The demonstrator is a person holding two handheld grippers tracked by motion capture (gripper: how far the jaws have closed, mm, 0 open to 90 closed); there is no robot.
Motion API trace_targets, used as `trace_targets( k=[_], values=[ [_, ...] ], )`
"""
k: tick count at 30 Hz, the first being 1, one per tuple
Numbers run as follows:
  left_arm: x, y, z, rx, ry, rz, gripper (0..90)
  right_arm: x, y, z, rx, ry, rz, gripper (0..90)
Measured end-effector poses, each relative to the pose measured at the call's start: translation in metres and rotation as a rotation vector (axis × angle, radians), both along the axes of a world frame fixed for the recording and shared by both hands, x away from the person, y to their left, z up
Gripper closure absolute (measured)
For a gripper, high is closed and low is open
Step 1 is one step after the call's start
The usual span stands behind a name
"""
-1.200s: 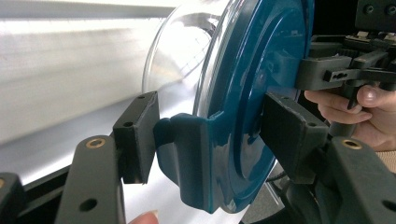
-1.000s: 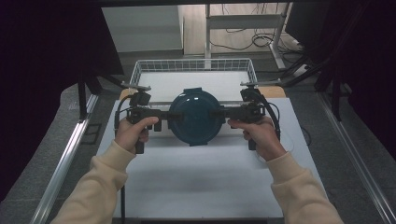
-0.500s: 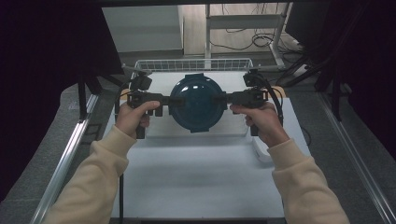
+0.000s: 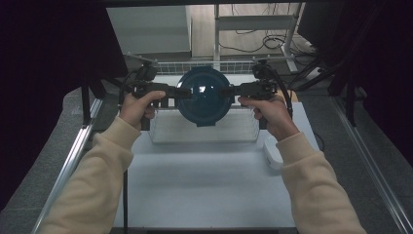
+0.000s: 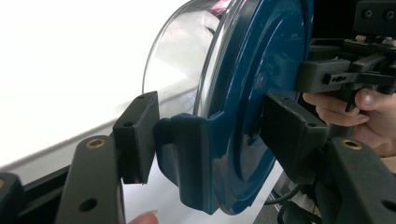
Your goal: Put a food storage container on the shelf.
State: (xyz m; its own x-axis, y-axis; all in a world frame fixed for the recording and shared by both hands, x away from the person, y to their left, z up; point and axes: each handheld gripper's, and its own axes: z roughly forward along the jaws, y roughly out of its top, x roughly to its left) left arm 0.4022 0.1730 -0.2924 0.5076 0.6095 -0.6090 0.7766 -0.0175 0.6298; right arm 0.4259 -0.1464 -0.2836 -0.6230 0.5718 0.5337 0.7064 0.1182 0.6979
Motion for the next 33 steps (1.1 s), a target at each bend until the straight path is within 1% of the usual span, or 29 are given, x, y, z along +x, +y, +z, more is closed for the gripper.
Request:
trace_targets(
  k=[2,3,8,9,10,12,16,17,18,19,22,25,27,31,32,33],
  values=[
    [0.005,0.001,0.002,-0.001,0.003,-0.003,39.0,0.002,0.000,0.001,0.000,-0.001,0.000,41.1],
    [0.007,0.002,0.003,-0.003,0.006,-0.003,39.0,0.006,0.001,0.003,-0.004,-0.005,0.000,41.2],
    [0.018,0.005,0.007,-0.011,0.007,-0.012,39.2,0.014,0.003,0.009,-0.007,-0.001,0.002,41.5],
    [0.020,0.005,0.007,-0.012,0.008,-0.014,39.2,0.017,0.003,0.010,-0.005,-0.007,0.002,41.7],
    [0.024,0.005,0.007,-0.011,0.011,-0.018,39.2,0.019,0.003,0.009,-0.005,-0.008,0.002,41.7],
    [0.026,0.005,0.008,-0.010,0.014,-0.016,39.3,0.021,0.002,0.009,-0.002,-0.001,0.001,41.7],
    [0.037,0.005,0.009,-0.009,0.020,-0.018,39.3,0.030,0.002,0.009,0.007,0.011,-0.006,41.8],
    [0.037,0.005,0.009,-0.009,0.020,-0.018,39.3,0.032,0.002,0.009,0.007,0.013,-0.006,41.8],
    [0.038,0.006,0.009,-0.009,0.019,-0.021,39.3,0.032,0.002,0.009,0.007,0.013,-0.006,41.8],
    [0.041,0.006,0.009,-0.010,0.022,-0.020,39.4,0.035,0.002,0.009,0.008,0.016,-0.003,41.8],
    [0.043,0.007,0.010,-0.015,0.018,-0.015,39.6,0.038,0.002,0.009,0.010,0.017,0.001,42.1],
    [0.047,0.008,0.008,-0.012,0.022,-0.013,39.7,0.044,0.002,0.006,0.019,0.023,0.005,42.2],
    [0.051,0.008,0.005,-0.011,0.038,-0.006,39.8,0.048,0.002,0.004,0.021,0.035,0.006,42.2],
    [0.057,0.008,0.001,-0.014,0.050,-0.006,39.7,0.053,0.003,0.000,0.022,0.049,0.002,42.2],
    [0.062,0.009,-0.001,-0.019,0.063,-0.008,39.6,0.056,0.003,-0.002,0.020,0.055,-0.003,42.2],
    [0.062,0.009,-0.001,-0.019,0.063,-0.008,39.5,0.056,0.003,-0.002,0.020,0.055,-0.003,42.2]
  ],
)
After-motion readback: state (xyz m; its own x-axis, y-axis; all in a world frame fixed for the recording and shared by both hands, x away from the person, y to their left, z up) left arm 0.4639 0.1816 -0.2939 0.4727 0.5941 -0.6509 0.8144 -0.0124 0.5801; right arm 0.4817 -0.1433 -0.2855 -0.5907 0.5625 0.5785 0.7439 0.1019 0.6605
